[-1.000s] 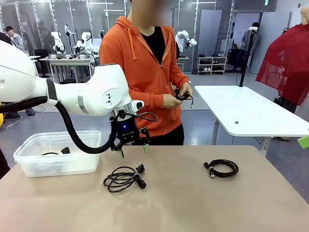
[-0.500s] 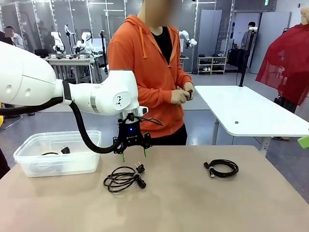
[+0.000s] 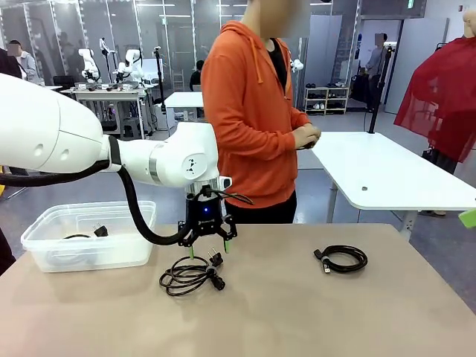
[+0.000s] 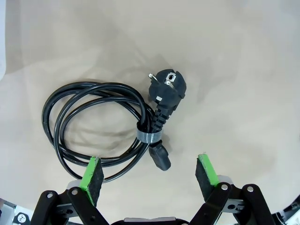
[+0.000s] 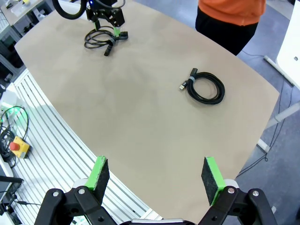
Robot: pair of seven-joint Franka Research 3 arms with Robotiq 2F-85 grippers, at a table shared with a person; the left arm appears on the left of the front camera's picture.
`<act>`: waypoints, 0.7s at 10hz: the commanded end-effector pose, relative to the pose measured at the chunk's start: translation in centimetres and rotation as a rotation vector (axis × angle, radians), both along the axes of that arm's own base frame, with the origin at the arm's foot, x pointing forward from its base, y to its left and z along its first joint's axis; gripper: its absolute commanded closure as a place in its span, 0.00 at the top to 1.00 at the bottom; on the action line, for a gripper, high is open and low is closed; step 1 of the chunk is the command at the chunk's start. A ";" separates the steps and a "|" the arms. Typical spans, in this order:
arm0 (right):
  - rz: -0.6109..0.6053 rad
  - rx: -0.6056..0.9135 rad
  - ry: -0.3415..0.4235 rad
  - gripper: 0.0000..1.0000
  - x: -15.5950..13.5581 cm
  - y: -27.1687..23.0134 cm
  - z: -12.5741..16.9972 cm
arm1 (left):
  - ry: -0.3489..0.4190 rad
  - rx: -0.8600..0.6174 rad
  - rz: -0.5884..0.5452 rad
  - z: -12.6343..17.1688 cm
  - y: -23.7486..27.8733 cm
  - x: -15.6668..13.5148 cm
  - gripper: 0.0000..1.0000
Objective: Organize and store the cables.
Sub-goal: Place the Power Cable into the Organizing box.
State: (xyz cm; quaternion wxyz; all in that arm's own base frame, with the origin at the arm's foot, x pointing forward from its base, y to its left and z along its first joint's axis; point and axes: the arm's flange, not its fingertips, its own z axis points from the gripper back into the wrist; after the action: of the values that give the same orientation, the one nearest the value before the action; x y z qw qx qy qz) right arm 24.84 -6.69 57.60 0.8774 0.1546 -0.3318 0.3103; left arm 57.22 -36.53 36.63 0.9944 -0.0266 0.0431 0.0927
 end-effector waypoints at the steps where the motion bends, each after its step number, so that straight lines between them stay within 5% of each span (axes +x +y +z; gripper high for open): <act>1: -0.010 -0.008 0.002 1.00 0.0 0.0 0.0 | 0.038 -0.004 -0.018 -0.3 0.0 0.5 1.00; 7: -0.010 -0.008 0.002 1.00 0.0 0.0 0.0 | 0.065 -0.005 -0.031 -2.1 0.4 0.8 1.00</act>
State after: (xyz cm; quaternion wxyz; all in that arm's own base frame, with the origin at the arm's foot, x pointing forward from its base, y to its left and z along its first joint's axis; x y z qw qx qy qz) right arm 24.84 -6.70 57.60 0.8774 0.1546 -0.3317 0.3103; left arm 57.42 -36.18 34.37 0.9941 -0.0201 0.0647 0.0850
